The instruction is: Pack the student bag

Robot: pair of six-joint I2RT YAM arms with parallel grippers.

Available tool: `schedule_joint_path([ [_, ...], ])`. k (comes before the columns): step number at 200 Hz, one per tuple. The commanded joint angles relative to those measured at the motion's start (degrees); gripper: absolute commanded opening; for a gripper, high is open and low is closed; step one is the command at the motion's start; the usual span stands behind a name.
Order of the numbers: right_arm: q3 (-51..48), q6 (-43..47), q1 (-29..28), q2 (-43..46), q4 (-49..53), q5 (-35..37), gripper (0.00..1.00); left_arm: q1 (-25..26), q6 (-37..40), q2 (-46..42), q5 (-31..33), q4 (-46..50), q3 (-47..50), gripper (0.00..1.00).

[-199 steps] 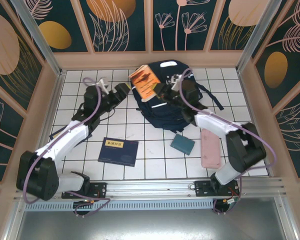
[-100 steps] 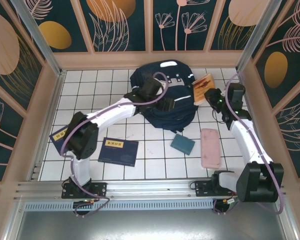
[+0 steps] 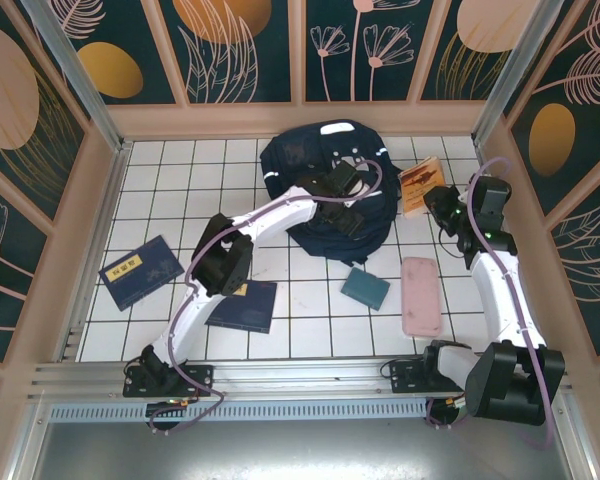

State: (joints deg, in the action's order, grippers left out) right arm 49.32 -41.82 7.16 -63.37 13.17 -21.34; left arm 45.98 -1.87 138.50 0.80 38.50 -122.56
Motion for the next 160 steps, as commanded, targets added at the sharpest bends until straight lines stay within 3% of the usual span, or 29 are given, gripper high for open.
schedule_joint_path([
  [1,-0.3,0.9,0.3,1.8,-2.8,-2.7,0.09,0.0,1.9,2.3,5.1,4.1,-3.6,0.73],
  [38,-0.5,0.5,0.4,1.9,-3.0,-2.8,0.09,0.0,2.5,3.2,9.3,1.4,-4.0,0.57],
  [83,-1.2,0.4,0.4,3.3,-1.8,-2.2,0.09,-0.1,2.2,1.2,11.8,-0.6,-5.0,0.2],
  [111,-1.6,0.8,0.3,4.1,0.1,-2.6,0.09,-0.1,1.0,-3.8,17.3,-4.9,-2.4,0.04],
  [160,-3.0,1.4,-1.1,4.8,2.7,-8.4,0.09,-0.1,-1.5,-16.3,23.1,-14.5,7.4,0.0],
])
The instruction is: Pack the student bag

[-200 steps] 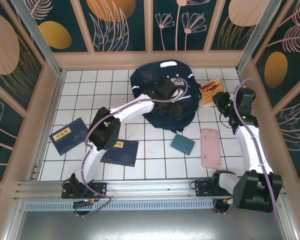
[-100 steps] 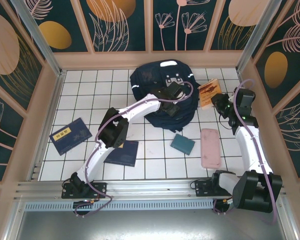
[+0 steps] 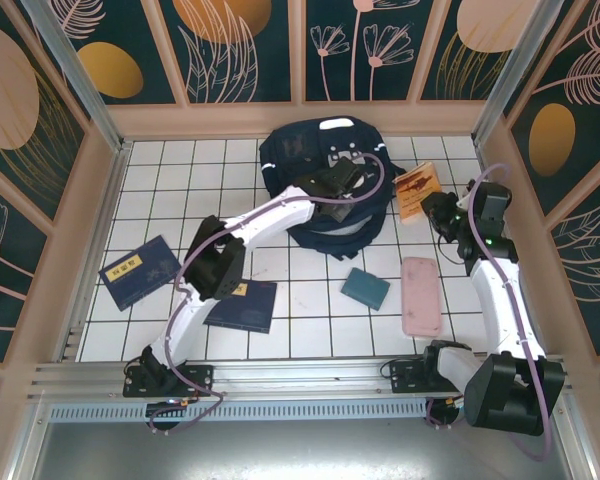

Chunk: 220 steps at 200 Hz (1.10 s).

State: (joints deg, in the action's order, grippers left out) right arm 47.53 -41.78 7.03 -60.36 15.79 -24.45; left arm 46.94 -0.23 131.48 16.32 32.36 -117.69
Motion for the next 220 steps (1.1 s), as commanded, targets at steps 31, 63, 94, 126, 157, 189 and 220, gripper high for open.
schedule_joint_path([
  [31,-2.9,-0.3,-4.3,1.9,-0.3,-9.6,0.09,-1.1,-6.0,-14.3,10.0,-11.6,5.2,0.0],
  [63,-3.6,-3.4,-10.1,2.4,0.1,-7.8,0.09,-1.1,-9.7,-14.7,13.9,-12.6,3.4,0.0],
  [94,-7.6,-9.7,-16.0,0.8,-9.6,-8.5,0.09,-1.0,-11.5,-14.6,10.7,-13.0,2.1,0.0],
  [126,-8.2,-15.3,-19.1,-3.5,-25.6,-8.1,0.09,-1.1,-11.9,-16.8,10.0,-13.1,3.8,0.0],
  [157,-5.5,-19.2,-22.3,-12.7,-39.5,-5.3,0.09,-1.1,-12.2,-19.8,9.0,-13.3,5.6,0.0],
  [189,0.8,-20.2,-26.3,-24.9,-46.6,1.0,0.09,-1.1,-13.2,-21.2,10.2,-13.0,6.1,0.0],
  [220,6.3,-21.5,-29.0,-36.9,-56.1,8.5,0.09,-1.1,-14.0,-21.4,12.3,-12.5,6.2,0.0],
])
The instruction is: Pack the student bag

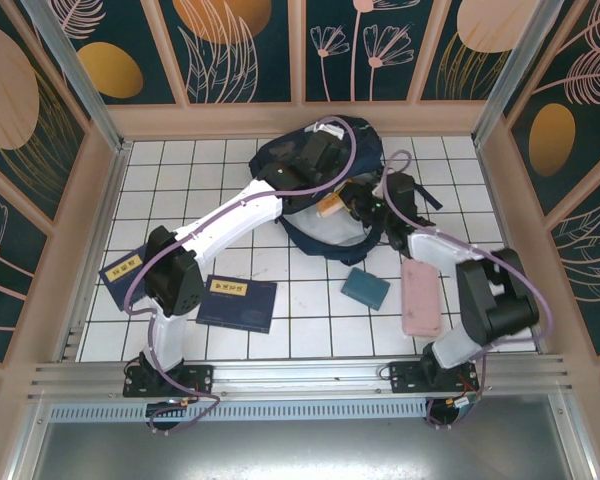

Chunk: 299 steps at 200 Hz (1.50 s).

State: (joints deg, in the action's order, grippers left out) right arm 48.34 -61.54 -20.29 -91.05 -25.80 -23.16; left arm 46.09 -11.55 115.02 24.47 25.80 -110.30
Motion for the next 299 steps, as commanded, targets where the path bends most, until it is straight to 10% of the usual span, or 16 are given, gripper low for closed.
schedule_joint_path([
  [1,5.7,-1.7,-1.8,-6.7,-14.7,7.5,0.09,-0.2,-2.7,-4.9,4.2,-5.9,-1.2,0.0],
  [58,20.3,-3.9,-3.2,-25.7,-16.9,17.4,0.13,-0.6,-2.4,-4.2,6.8,-5.3,-1.2,0.0],
  [89,20.8,-4.2,-3.1,-25.3,-12.4,15.8,0.65,-1.8,-3.4,-3.9,5.8,-4.7,-1.0,0.0],
  [111,17.2,-3.9,-2.8,-19.5,-5.4,12.5,0.79,-2.5,-3.9,-3.8,4.1,-4.8,-0.8,0.0],
  [196,-1.4,7.0,-1.6,7.6,23.8,13.5,0.74,-5.2,-5.7,-2.2,-4.9,-5.6,2.1,0.05],
  [223,-4.2,11.5,-1.6,16.8,34.5,26.0,0.64,-5.9,-7.7,-3.4,-11.2,-5.0,7.3,0.2],
  [241,-3.9,15.5,-1.7,21.7,37.3,31.2,0.64,-6.5,-8.8,-5.7,-18.8,-6.1,12.7,0.48],
  [299,9.3,37.8,-12.1,12.4,34.0,19.1,0.66,-16.5,-19.6,-19.7,-24.0,-13.0,33.8,0.79],
])
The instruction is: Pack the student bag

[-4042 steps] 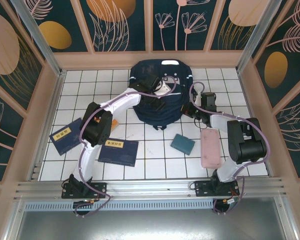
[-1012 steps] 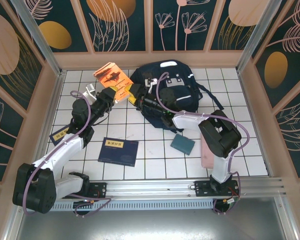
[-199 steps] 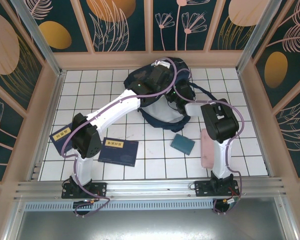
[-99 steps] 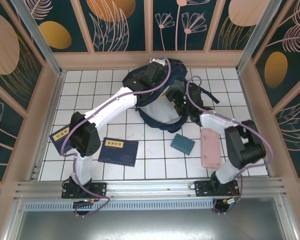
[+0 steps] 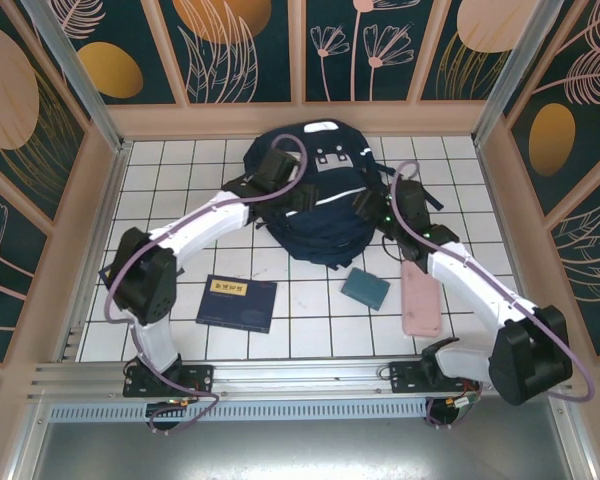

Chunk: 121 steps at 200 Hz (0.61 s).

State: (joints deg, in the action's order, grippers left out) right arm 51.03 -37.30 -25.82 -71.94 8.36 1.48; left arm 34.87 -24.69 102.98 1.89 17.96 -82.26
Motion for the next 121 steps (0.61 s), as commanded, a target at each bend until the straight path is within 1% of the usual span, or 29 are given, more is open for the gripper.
schedule_joint_path([
  [1,7.0,14.0,-7.0,-6.9,0.0,-5.6,0.66,-5.4,-6.7,-7.8,-1.4,-5.2,6.1,0.79],
  [28,16.2,23.4,-18.2,-19.4,2.5,-7.7,0.69,-13.0,-11.7,-14.1,1.6,-5.2,15.9,0.86],
  [51,23.3,28.4,-24.3,-29.5,4.1,-10.6,0.72,-18.5,-13.4,-19.9,4.4,-5.3,23.0,0.91],
  [66,29.2,30.8,-26.7,-35.8,7.3,-11.8,0.73,-21.6,-14.1,-23.6,5.4,-5.2,26.2,0.92],
  [74,32.7,32.2,-27.7,-38.9,9.9,-12.0,0.73,-23.2,-14.6,-25.4,5.8,-5.1,28.9,0.94],
  [91,38.5,34.1,-29.5,-44.6,13.7,-12.0,0.74,-25.9,-15.1,-28.5,6.2,-4.6,31.3,0.96],
  [121,45.6,37.7,-32.1,-52.0,18.9,-12.1,0.74,-28.2,-16.1,-31.0,7.9,-3.7,32.7,0.98],
])
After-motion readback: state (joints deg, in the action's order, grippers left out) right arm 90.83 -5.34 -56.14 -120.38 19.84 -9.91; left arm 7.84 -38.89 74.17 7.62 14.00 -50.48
